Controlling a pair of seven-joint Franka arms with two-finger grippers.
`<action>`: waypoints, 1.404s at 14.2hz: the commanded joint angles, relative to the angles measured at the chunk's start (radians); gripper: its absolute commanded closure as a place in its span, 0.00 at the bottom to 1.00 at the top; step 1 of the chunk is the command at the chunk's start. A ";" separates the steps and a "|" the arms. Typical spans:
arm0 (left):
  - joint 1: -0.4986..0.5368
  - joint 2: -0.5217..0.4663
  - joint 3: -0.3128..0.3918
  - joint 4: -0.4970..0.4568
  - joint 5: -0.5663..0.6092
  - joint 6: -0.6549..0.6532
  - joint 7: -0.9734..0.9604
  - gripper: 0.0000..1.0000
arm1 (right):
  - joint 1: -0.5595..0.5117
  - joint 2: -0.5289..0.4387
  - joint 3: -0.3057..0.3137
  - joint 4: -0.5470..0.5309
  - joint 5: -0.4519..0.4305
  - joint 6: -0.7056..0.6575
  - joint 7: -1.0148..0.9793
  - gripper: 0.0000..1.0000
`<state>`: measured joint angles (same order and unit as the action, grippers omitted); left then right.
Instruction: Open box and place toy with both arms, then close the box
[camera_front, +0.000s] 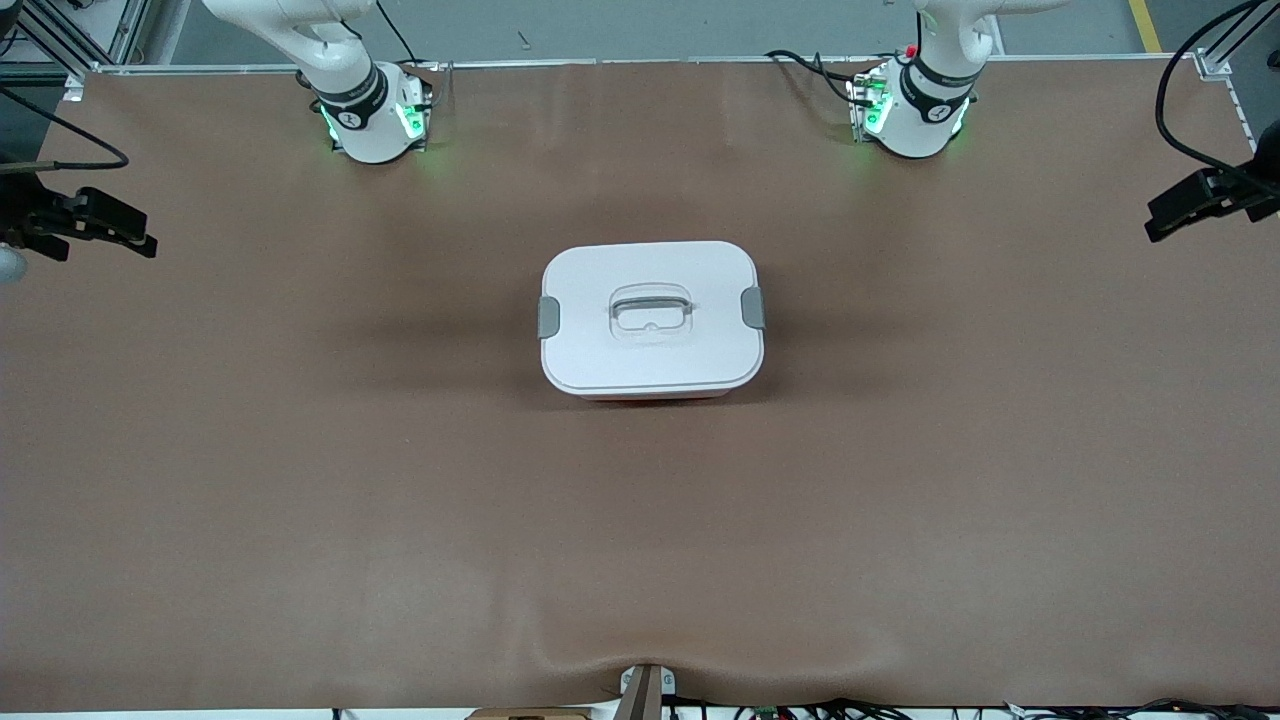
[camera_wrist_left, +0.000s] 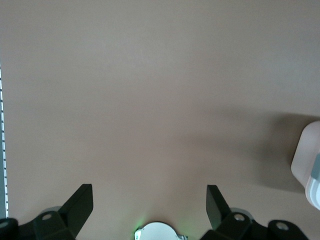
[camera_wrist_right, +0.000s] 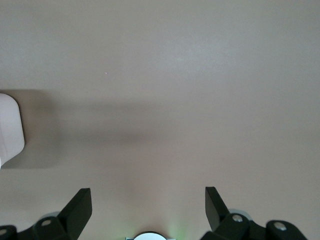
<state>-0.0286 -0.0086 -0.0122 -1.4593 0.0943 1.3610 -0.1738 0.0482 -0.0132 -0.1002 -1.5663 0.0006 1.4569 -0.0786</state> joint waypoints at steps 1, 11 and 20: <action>-0.040 -0.080 0.046 -0.085 -0.011 0.006 0.031 0.00 | 0.010 -0.001 0.000 0.000 -0.014 -0.006 0.020 0.00; -0.030 -0.128 0.028 -0.127 -0.021 0.081 0.034 0.00 | 0.013 0.006 0.000 -0.011 -0.011 0.000 0.013 0.00; -0.037 -0.117 0.028 -0.139 -0.096 0.113 0.026 0.00 | 0.013 0.006 0.002 -0.012 -0.002 0.008 0.011 0.00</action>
<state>-0.0577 -0.1068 0.0118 -1.5695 0.0147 1.4613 -0.1575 0.0550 0.0003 -0.0973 -1.5722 0.0007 1.4596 -0.0786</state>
